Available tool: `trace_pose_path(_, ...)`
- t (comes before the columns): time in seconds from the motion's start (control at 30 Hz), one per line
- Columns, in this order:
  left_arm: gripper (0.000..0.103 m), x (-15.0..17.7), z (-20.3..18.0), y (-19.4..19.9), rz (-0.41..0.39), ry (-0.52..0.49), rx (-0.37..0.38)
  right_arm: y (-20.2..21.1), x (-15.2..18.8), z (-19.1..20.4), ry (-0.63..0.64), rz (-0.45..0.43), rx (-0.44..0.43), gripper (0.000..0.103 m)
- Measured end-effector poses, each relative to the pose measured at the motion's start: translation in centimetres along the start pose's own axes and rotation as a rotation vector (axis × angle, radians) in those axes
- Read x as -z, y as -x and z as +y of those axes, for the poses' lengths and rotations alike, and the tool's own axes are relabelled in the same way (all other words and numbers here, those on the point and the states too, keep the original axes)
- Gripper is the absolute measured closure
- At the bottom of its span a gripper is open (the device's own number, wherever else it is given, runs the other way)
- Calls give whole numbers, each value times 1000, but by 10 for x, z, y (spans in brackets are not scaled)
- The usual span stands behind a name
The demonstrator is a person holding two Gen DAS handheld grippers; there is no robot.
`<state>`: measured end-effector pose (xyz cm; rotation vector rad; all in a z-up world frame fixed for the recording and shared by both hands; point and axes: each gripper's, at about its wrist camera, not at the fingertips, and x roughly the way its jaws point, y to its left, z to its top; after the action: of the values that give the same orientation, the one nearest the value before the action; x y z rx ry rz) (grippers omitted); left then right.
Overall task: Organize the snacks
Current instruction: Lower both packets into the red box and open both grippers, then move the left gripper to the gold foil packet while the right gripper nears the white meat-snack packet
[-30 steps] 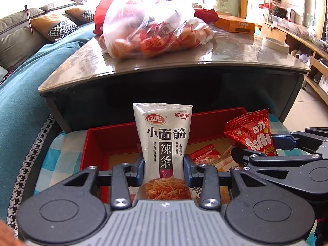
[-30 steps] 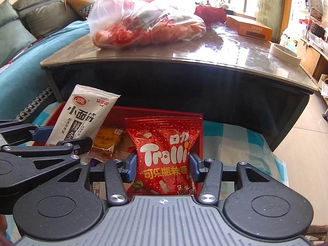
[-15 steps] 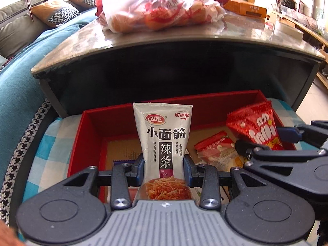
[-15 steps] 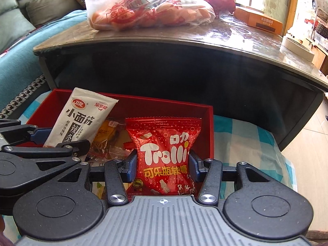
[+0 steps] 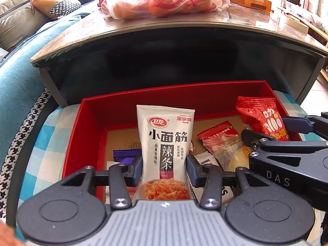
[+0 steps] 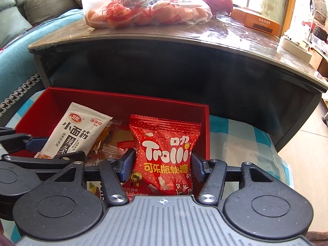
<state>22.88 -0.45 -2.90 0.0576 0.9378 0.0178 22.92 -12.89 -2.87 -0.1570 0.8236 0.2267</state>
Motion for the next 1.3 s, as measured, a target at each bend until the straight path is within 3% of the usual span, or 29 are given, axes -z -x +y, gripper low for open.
trace_pose_path(0.47, 19, 0, 10, 20, -35, 31, -8, 14, -1, 0, 8, -9, -5, 29)
trace_pose_path(0.57, 16, 1, 11, 25, -43, 36, -2, 19, -1, -2, 6, -21, 19, 20)
trace_pose_path(0.77, 14, 2, 9, 38, -63, 35, 5, 30, -1, -7, -8, -37, 18, 19)
trace_pose_path(1.07, 12, 16, 7, 60, -60, 47, 58, 56, 9, -12, -26, -50, 17, 19)
trace_pose_path(1.27, 11, 43, -6, 70, -2, 16, 121, 76, 30, -23, -30, -23, 37, 19)
trace_pose_path(1.3, 8, 47, -9, 71, 4, 13, 132, 80, 35, -27, -34, -19, 39, 19)
